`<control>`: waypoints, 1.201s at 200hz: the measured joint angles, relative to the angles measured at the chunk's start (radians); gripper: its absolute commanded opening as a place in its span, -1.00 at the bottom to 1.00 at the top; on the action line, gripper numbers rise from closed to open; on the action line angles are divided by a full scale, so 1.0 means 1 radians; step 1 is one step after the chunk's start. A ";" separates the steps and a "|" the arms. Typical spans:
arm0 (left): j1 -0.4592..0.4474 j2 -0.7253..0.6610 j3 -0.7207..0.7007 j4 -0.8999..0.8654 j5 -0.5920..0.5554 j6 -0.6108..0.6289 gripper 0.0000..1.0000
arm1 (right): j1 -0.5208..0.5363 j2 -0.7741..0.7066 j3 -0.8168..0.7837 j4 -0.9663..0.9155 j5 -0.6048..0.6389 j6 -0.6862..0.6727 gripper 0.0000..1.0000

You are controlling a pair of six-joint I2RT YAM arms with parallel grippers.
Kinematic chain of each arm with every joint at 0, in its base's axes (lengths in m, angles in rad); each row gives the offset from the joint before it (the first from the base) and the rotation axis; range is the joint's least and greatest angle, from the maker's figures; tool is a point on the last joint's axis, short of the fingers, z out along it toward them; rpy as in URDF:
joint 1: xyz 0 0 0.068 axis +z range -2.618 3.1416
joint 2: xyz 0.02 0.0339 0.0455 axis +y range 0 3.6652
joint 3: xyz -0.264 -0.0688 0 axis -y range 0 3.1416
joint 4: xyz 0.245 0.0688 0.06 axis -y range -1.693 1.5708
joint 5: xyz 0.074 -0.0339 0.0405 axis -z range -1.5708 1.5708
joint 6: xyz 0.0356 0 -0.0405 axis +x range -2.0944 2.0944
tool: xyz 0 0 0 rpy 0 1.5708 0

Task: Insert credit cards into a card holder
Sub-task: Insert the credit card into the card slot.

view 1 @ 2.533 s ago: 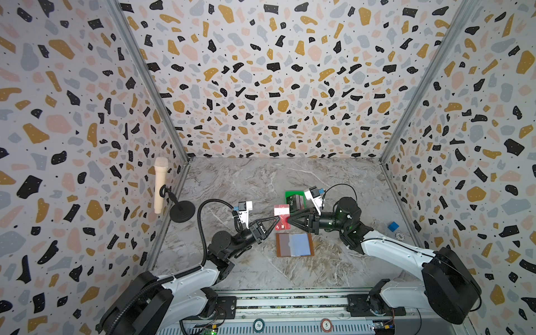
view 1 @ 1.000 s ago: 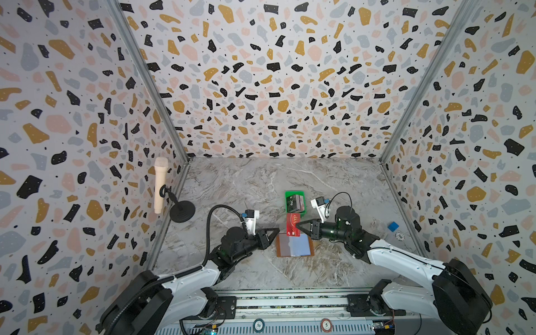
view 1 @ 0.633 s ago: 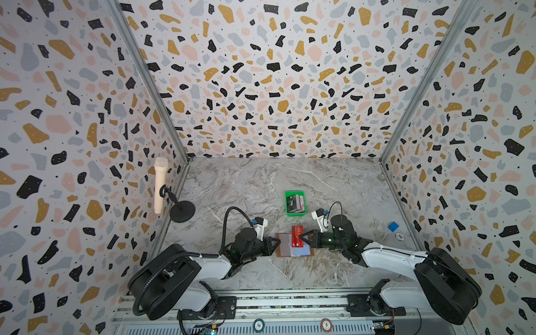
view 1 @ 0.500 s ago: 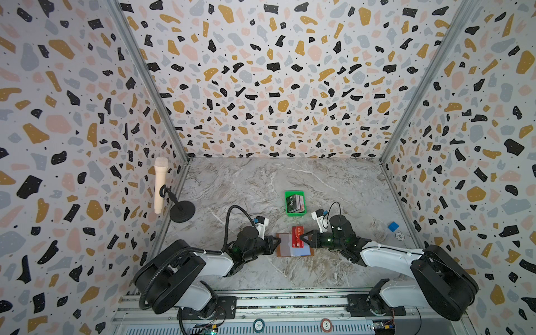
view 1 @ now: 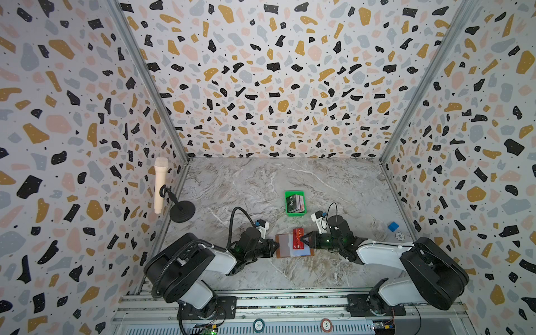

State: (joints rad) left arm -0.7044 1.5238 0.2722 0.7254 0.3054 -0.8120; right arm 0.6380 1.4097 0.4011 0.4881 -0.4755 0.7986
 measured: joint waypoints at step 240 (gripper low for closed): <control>-0.011 0.011 -0.019 0.060 0.007 -0.057 -1.00 | 0.000 0.042 0.010 0.029 -0.010 0.018 -1.00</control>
State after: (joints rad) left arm -0.7155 1.5345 0.2527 0.7856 0.3126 -0.8692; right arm 0.6380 1.4521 0.4107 0.5175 -0.4854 0.8165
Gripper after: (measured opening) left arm 0.046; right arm 0.047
